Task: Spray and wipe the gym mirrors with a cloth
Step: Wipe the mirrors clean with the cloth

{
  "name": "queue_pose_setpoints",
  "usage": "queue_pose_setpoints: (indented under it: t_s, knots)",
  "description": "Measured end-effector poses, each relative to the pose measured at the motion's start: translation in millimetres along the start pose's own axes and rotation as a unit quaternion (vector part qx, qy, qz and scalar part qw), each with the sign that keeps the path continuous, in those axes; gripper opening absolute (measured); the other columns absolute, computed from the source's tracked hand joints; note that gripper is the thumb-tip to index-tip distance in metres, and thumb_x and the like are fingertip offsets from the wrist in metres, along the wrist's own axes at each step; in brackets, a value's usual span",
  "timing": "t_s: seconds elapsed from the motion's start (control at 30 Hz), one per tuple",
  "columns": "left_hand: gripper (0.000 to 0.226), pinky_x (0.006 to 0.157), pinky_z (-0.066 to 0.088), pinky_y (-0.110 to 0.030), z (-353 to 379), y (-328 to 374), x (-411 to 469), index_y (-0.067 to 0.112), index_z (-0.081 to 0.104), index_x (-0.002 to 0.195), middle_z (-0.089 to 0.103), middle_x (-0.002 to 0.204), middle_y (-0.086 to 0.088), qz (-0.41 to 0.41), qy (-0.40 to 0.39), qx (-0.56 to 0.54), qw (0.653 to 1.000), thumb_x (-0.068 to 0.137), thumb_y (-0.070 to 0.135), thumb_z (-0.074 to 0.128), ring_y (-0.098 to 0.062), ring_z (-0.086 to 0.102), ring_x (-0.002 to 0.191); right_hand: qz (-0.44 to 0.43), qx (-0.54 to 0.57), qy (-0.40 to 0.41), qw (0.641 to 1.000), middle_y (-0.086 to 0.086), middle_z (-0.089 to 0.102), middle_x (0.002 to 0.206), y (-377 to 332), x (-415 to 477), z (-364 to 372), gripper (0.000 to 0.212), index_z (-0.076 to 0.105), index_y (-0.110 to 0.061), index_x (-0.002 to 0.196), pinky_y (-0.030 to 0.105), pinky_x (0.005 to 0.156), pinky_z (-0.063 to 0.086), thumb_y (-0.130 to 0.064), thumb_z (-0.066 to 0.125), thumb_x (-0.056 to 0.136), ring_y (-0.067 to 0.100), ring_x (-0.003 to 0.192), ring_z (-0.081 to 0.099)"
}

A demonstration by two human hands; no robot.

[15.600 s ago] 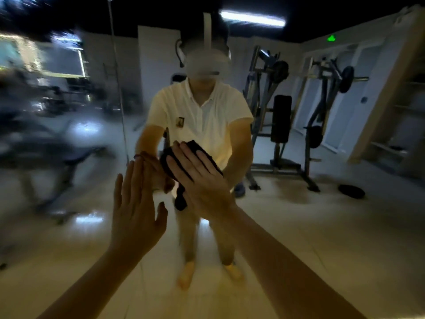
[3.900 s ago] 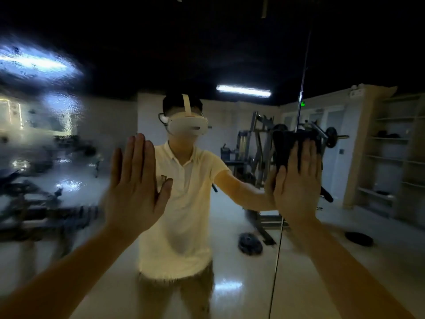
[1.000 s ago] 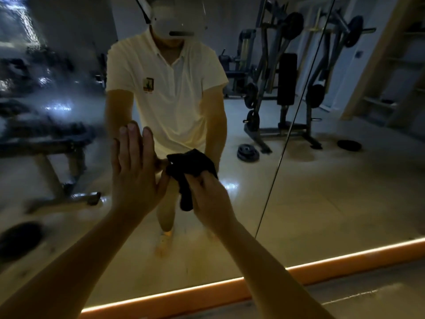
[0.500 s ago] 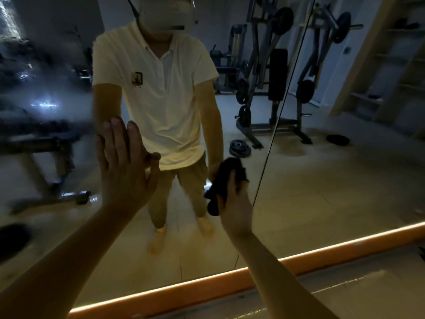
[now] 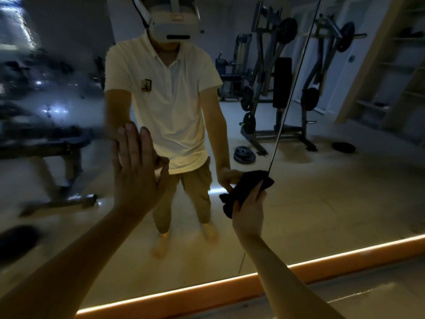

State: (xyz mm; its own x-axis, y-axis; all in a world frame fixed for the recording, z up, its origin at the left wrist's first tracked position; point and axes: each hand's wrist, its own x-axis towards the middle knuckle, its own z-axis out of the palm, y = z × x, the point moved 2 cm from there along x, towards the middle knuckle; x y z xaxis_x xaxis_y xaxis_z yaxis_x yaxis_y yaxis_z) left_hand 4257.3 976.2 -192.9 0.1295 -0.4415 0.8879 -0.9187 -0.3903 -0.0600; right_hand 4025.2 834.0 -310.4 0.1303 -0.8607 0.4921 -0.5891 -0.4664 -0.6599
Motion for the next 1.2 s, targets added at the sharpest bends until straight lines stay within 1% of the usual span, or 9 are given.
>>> queue_pose_setpoints:
  t_s: [0.07, 0.17, 0.33, 0.57, 0.73, 0.9, 1.0, 1.1, 1.2]
  knots:
    - [0.085, 0.129, 0.011, -0.058, -7, -1, 0, -0.005, 0.019, 0.163, 0.009, 0.170, -0.030, 0.006, -0.016, -0.021, 1.000, 0.103, 0.045, 0.055, -0.044, 0.010, 0.159, -0.052, 0.019, -0.018, 0.998, 0.028, 0.042, 0.142, -36, -4, 5, 0.088, 0.009, -0.003, 0.161, 0.034, 0.067, 0.058, -0.018, 0.066, 0.097, 0.037, 0.091, 0.068]
    - [0.079, 0.128, 0.016, -0.060, -20, -9, -2, -0.003, 0.024, 0.162, 0.011, 0.171, -0.027, 0.033, -0.030, -0.061, 0.997, 0.102, 0.040, 0.052, -0.041, 0.013, 0.160, -0.155, 0.004, -0.020, 0.988, 0.023, 0.044, 0.138, -97, -1, 15, 0.089, 0.009, -0.009, 0.161, 0.038, 0.077, 0.061, -0.029, 0.068, 0.097, 0.034, 0.099, 0.066]
    - [0.073, 0.130, 0.014, -0.055, -43, -30, 11, 0.003, 0.026, 0.163, 0.018, 0.173, -0.015, 0.027, -0.026, -0.095, 0.995, 0.098, 0.029, 0.046, -0.031, 0.018, 0.161, -0.388, -0.060, 0.055, 0.918, 0.018, 0.049, 0.119, -210, 25, 5, 0.088, 0.029, -0.003, 0.157, 0.043, 0.086, 0.059, -0.033, 0.076, 0.088, 0.031, 0.100, 0.058]
    - [0.068, 0.128, 0.016, -0.061, -68, -45, 87, 0.003, 0.034, 0.161, 0.020, 0.172, -0.018, 0.087, 0.031, -0.069, 0.993, 0.101, 0.032, 0.047, -0.033, 0.016, 0.161, -0.310, -0.093, 0.200, 0.925, 0.026, 0.048, 0.127, -230, 146, -113, 0.078, 0.032, -0.003, 0.157, 0.047, 0.090, 0.048, -0.041, 0.052, 0.093, 0.041, 0.107, 0.052]
    - [0.069, 0.124, 0.023, -0.063, -76, -50, 146, 0.002, 0.036, 0.160, 0.026, 0.169, -0.023, 0.085, 0.056, -0.019, 0.995, 0.101, 0.035, 0.054, -0.039, 0.024, 0.158, -0.222, -0.141, 0.303, 0.916, 0.029, 0.037, 0.152, -247, 225, -186, 0.074, 0.020, -0.005, 0.162, 0.057, 0.115, 0.034, -0.027, 0.047, 0.096, 0.047, 0.137, 0.038]
    - [0.080, 0.122, 0.028, -0.064, -78, -60, 158, 0.005, 0.035, 0.161, 0.027, 0.170, -0.019, 0.106, 0.021, 0.006, 0.994, 0.099, 0.053, 0.048, -0.037, 0.025, 0.158, -0.238, -0.095, 0.329, 0.909, 0.030, 0.026, 0.164, -320, 255, -183, 0.071, 0.034, 0.001, 0.156, 0.061, 0.123, 0.021, -0.049, 0.017, 0.109, 0.047, 0.153, 0.020]
    - [0.084, 0.120, 0.034, -0.062, -82, -71, 160, 0.010, 0.037, 0.161, 0.030, 0.170, -0.014, 0.123, 0.006, 0.013, 0.992, 0.095, 0.060, 0.049, -0.035, 0.031, 0.156, -0.304, -0.084, 0.314, 0.895, 0.024, 0.021, 0.167, -372, 246, -169, 0.065, 0.036, -0.005, 0.157, 0.058, 0.126, 0.014, -0.047, 0.021, 0.111, 0.043, 0.156, 0.015]
    - [0.080, 0.118, 0.036, -0.058, -90, -77, 164, 0.012, 0.038, 0.161, 0.034, 0.168, -0.012, 0.136, -0.002, 0.003, 0.991, 0.096, 0.058, 0.050, -0.034, 0.037, 0.153, -0.419, -0.086, 0.300, 0.853, 0.020, 0.029, 0.166, -414, 226, -153, 0.052, 0.045, -0.008, 0.153, 0.053, 0.128, 0.012, -0.034, 0.038, 0.108, 0.040, 0.155, 0.019]
    - [0.063, 0.114, 0.041, -0.052, -99, -76, 169, 0.012, 0.051, 0.153, 0.045, 0.160, -0.010, 0.138, 0.016, -0.018, 0.990, 0.100, 0.045, 0.052, -0.033, 0.047, 0.143, -0.538, -0.131, 0.234, 0.799, 0.016, 0.034, 0.164, -427, 202, -128, 0.059, 0.050, -0.011, 0.150, 0.051, 0.128, 0.010, -0.020, 0.061, 0.093, 0.038, 0.155, 0.021]
